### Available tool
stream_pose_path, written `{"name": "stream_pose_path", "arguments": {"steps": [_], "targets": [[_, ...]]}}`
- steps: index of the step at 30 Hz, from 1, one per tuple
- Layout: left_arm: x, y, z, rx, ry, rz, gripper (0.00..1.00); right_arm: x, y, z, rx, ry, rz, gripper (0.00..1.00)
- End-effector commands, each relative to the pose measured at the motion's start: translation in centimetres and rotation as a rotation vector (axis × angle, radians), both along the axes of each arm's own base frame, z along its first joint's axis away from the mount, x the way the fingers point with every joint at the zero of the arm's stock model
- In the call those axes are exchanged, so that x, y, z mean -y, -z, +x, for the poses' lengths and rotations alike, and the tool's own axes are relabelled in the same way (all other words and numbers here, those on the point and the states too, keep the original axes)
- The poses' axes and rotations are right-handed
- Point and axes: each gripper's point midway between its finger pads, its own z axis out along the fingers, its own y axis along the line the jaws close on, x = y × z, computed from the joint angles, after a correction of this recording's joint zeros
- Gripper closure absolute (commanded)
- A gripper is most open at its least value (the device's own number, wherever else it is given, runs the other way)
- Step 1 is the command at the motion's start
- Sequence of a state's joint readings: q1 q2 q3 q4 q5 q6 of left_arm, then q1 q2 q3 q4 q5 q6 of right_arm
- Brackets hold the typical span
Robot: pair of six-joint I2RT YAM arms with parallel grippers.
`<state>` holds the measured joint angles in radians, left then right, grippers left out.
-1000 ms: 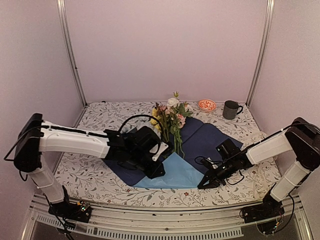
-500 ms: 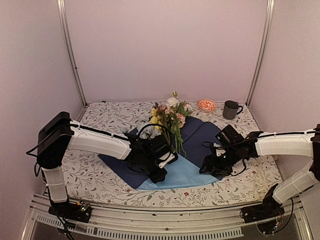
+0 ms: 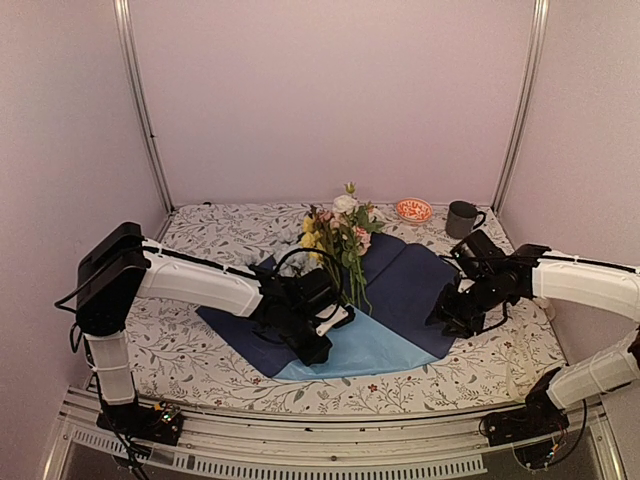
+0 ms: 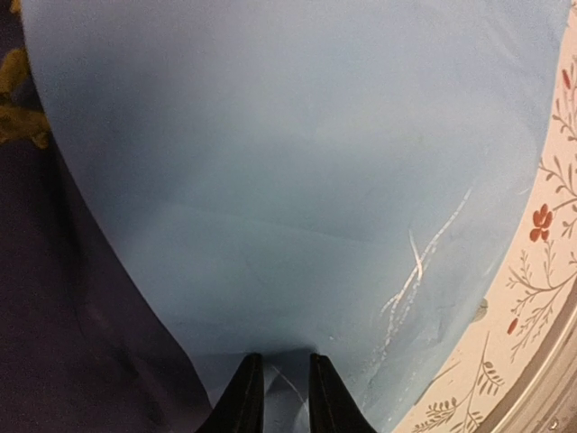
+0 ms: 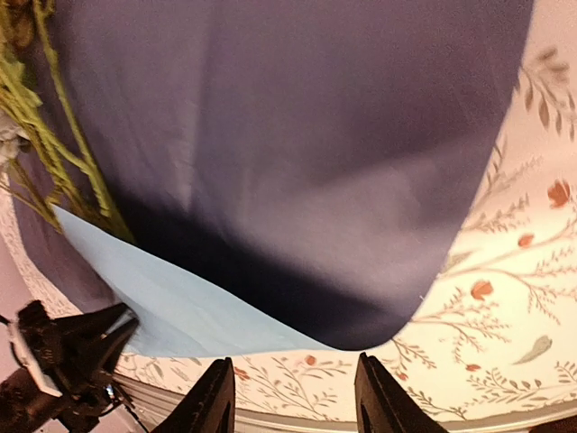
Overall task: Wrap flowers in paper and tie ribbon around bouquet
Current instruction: Adjust the one-fourth folded wrapping paper at the center of the board.
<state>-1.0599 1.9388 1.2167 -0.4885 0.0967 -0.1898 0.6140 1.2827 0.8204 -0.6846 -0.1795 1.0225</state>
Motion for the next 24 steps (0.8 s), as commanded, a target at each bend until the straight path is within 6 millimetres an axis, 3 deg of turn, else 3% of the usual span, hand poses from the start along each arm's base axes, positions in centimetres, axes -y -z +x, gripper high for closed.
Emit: {"name": "stream_pose_path", "arguments": {"steps": [1,4,8,11,16,24], "targets": [[-0.1,0.4,0.2,-0.011,0.015,0.007,0.81,-0.2,1.1,-4.2,-0.202,0.142,0.053,0.5],[-0.1,0.4,0.2,-0.01,0.016,0.009,0.81,0.5,1.2,-4.3,-0.21,0.237,0.049,0.46],[0.1,0.3,0.3,-0.009,0.023,0.005,0.81,-0.2,4.0,-6.5,-0.344,0.277,0.085,0.46],[-0.2,1.6,0.1,-0.029,0.026,0.035,0.81,-0.5,5.8,-7.7,-0.42,0.302,0.093,0.47],[-0.2,1.6,0.1,-0.028,0.023,0.037,0.81,-0.9,5.9,-5.9,-0.344,0.318,0.109,0.49],[-0.2,1.6,0.1,-0.028,0.024,0.037,0.81,-0.4,7.5,-4.8,-0.323,0.361,0.06,0.49]]}}
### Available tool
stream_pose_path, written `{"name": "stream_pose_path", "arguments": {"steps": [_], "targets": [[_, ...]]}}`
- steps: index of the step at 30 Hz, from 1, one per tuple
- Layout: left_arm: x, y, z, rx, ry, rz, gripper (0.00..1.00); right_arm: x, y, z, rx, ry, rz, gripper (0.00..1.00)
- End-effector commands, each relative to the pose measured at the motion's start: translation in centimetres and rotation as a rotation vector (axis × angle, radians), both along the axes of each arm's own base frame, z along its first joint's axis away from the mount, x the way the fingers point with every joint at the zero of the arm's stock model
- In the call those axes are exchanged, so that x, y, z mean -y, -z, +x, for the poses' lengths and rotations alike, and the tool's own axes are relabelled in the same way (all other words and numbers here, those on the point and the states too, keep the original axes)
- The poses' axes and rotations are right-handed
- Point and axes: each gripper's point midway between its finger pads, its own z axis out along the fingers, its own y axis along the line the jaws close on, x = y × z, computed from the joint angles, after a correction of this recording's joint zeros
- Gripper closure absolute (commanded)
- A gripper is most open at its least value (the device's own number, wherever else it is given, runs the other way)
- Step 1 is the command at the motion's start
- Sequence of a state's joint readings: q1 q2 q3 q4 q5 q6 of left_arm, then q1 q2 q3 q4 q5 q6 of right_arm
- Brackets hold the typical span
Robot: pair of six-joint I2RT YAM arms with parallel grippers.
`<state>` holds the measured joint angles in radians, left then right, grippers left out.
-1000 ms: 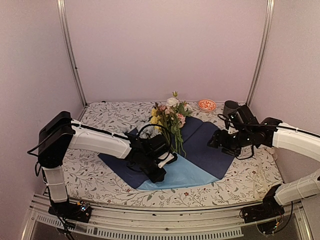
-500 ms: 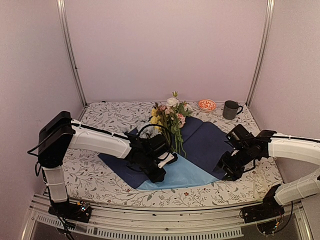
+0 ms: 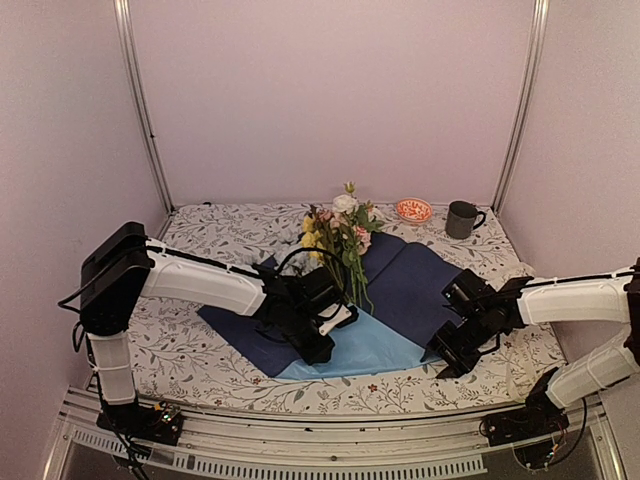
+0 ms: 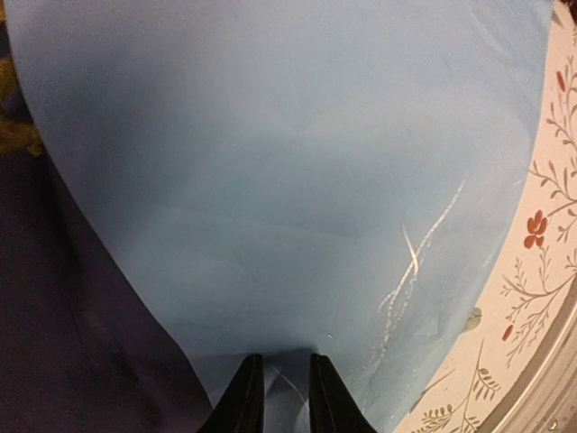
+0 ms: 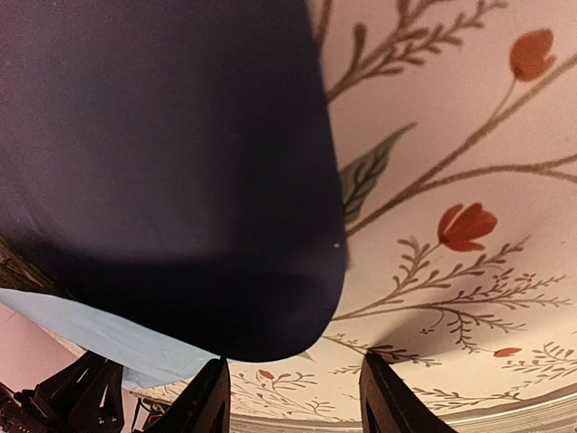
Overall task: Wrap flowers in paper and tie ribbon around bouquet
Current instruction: Adjust the one-fourth folded wrapping paper at the center of the board.
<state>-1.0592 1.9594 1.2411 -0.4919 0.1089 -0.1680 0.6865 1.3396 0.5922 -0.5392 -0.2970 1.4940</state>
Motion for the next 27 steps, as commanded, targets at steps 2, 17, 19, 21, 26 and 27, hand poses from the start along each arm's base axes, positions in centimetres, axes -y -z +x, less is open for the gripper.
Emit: {"name": "stream_pose_path", "arguments": {"steps": [2,17,19,21,26,27], "targets": [[-0.7,1.5,0.0,-0.026,0.001,0.043,0.81,-0.1,0.7,1.7,0.036,0.044,-0.028,0.51],[0.2,0.0,0.8,0.003,-0.007,0.026,0.81,0.8,2.0,2.0,0.039,0.003,-0.089,1.0],[1.3,-1.6,1.2,0.03,0.005,-0.01,0.8,0.9,1.8,2.1,0.048,0.005,-0.088,1.0],[2.6,-2.8,1.4,0.062,0.026,-0.043,0.77,0.8,1.5,2.5,0.071,0.0,-0.082,1.0],[6.2,-5.9,2.0,0.092,0.061,-0.172,0.66,0.6,0.4,3.4,0.129,-0.014,-0.079,1.0],[6.7,-5.6,2.2,0.091,0.062,-0.183,0.65,0.6,0.3,3.5,0.136,-0.017,-0.079,1.0]]}}
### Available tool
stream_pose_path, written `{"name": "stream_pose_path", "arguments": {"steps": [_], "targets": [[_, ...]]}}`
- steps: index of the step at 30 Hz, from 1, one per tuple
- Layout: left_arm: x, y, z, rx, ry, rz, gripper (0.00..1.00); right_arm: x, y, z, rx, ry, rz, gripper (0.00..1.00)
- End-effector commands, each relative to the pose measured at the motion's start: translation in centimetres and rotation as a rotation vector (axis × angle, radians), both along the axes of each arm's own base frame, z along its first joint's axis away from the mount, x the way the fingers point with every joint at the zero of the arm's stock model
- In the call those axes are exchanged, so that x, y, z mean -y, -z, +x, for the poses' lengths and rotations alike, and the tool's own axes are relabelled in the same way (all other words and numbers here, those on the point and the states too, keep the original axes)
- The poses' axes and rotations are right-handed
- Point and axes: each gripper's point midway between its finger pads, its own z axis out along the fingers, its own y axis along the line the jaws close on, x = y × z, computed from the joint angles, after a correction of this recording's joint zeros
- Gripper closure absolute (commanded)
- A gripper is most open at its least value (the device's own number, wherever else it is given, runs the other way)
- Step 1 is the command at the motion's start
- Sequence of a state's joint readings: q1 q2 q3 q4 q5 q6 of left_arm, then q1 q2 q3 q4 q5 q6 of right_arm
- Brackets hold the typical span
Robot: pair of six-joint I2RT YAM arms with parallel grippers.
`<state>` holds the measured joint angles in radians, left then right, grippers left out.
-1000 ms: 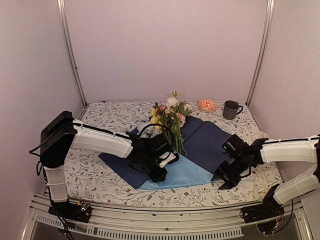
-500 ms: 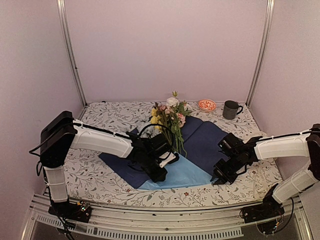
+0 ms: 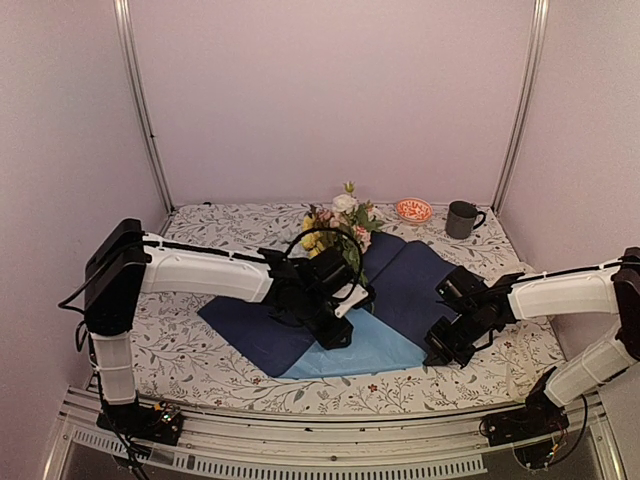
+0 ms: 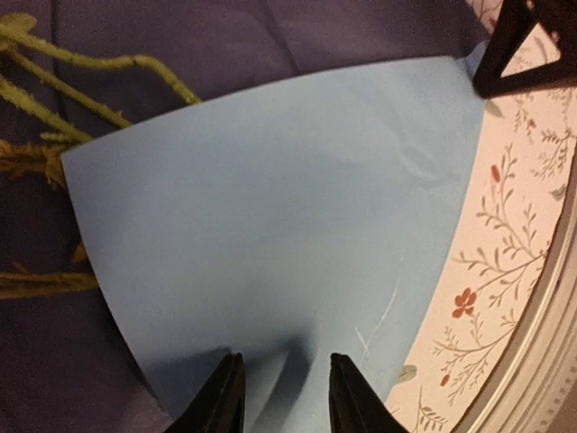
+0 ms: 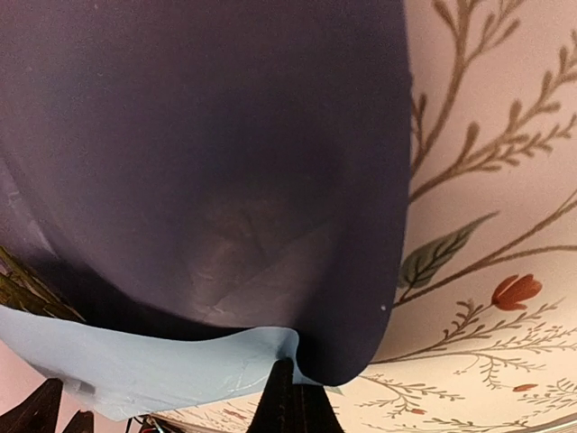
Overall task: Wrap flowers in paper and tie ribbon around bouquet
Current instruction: Adjust the one-fourth folded wrapping paper at the center of the board.
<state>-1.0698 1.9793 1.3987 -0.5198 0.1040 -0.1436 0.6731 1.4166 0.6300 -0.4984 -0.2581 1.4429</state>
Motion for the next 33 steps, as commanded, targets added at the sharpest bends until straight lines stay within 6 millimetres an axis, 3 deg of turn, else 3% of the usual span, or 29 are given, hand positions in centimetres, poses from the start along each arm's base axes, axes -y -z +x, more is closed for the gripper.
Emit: {"name": "stream_pose_path", "arguments": {"steps": [1,7,11,18,21,23,29,33], "targets": [[3.1,-1.0,0.5,0.013,0.035,-0.095,0.64,0.9,-0.5,1.7,0.101,0.003,-0.051,1.0],[4.1,2.7,1.3,-0.122,0.004,-0.027,0.64,1.2,-1.0,1.6,0.133,-0.034,-0.08,1.0],[3.9,3.0,1.7,-0.161,-0.015,-0.027,0.64,1.3,-0.7,0.9,0.119,-0.066,-0.072,1.0],[3.5,3.5,1.8,-0.183,-0.017,-0.022,0.64,2.4,-0.2,0.5,0.098,-0.056,-0.067,0.79],[3.6,3.4,1.8,-0.185,-0.017,-0.023,0.64,2.5,0.1,0.2,0.079,-0.056,-0.059,0.57],[3.5,3.5,1.7,-0.188,-0.017,-0.021,0.64,2.5,0.5,0.0,0.065,-0.04,-0.051,0.51],[3.6,3.6,1.7,-0.19,-0.008,-0.023,0.64,3.3,2.0,-0.8,-0.001,0.006,-0.064,0.53],[3.6,3.5,1.8,-0.191,-0.001,-0.023,0.64,3.6,2.0,0.1,0.027,0.011,-0.095,0.66]]}}
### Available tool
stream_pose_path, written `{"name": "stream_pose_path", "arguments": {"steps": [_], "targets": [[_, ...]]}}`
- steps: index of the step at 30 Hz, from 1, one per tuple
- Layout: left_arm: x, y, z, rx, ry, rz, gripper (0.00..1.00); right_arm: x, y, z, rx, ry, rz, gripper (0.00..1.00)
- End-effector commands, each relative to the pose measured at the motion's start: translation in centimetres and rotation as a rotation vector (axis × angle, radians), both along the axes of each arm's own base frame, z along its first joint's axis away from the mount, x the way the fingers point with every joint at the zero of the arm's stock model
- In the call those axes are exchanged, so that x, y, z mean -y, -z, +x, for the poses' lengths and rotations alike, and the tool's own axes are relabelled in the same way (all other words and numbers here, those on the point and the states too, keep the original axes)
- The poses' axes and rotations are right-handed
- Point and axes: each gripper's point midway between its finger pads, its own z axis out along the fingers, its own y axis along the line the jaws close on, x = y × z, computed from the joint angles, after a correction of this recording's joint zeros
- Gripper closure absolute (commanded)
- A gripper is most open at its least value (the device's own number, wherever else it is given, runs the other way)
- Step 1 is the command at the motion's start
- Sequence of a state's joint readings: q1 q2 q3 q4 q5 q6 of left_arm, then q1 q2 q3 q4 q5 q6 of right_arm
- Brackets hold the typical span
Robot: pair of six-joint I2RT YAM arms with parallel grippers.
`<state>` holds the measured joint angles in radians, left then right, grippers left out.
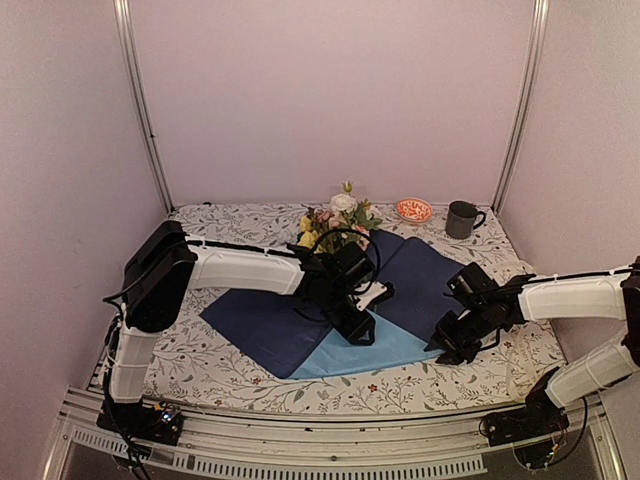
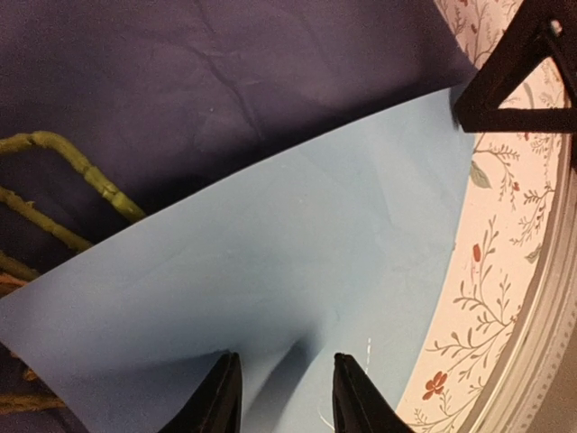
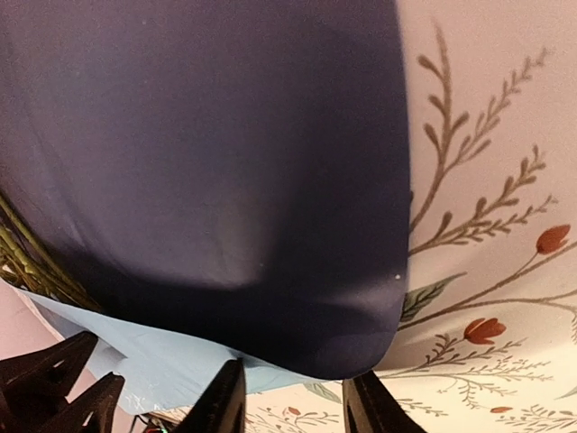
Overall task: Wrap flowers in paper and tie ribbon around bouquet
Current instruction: Adjust the one-fourth folded wrapping paper at the center of the board, then pick up the one-fourth-folded wrapping paper from the center of the board.
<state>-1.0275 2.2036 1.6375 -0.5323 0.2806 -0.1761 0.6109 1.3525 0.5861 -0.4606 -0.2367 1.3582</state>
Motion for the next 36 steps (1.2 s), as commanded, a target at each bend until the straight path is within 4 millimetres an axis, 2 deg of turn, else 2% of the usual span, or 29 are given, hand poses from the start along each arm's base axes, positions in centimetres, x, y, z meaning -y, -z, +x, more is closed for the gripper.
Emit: {"name": "stream_pose_path", "arguments": {"steps": [1,5,10,14,18,20,25,30,33,36], "targets": [[-1.3,1.5,0.0,-0.04,-0.003,0.06,0.64,2.1,2.4,-0.9,-0.051,0.024,-0.111,0.7],[-1.3,1.5,0.1,-0.042,0.0,0.063,0.64,2.0,2.0,0.3,-0.006,-0.013,-0.135,0.99],[-1.4,1.8,0.6,-0.083,-0.014,0.062,0.64,1.7,0.9,1.0,0.047,-0.051,-0.129,1.0],[-1.5,1.8,1.0,-0.129,-0.031,0.044,0.63,2.3,-1.9,2.1,0.158,-0.072,-0.214,1.0],[-1.4,2.1,1.1,-0.157,-0.023,0.047,0.63,1.3,-4.9,3.3,0.297,-0.13,-0.248,1.0],[-1.3,2.3,1.1,-0.172,-0.015,0.054,0.63,0.9,-5.7,3.3,0.331,-0.172,-0.268,1.0],[-1.2,2.4,1.2,-0.206,-0.007,0.048,0.63,-1.5,-7.4,3.7,0.438,-0.288,-0.249,1.0],[-1.2,2.3,1.8,-0.242,-0.024,0.026,0.63,-4.1,-10.2,3.8,0.57,-0.419,-0.296,1.0],[-1.1,2.2,2.0,-0.259,-0.021,0.01,0.63,-7.0,-11.8,3.5,0.682,-0.538,-0.278,1.0],[-1.3,2.4,2.2,-0.287,-0.025,-0.002,0.63,-9.8,-12.5,3.1,0.754,-0.638,-0.245,1.0]]}}
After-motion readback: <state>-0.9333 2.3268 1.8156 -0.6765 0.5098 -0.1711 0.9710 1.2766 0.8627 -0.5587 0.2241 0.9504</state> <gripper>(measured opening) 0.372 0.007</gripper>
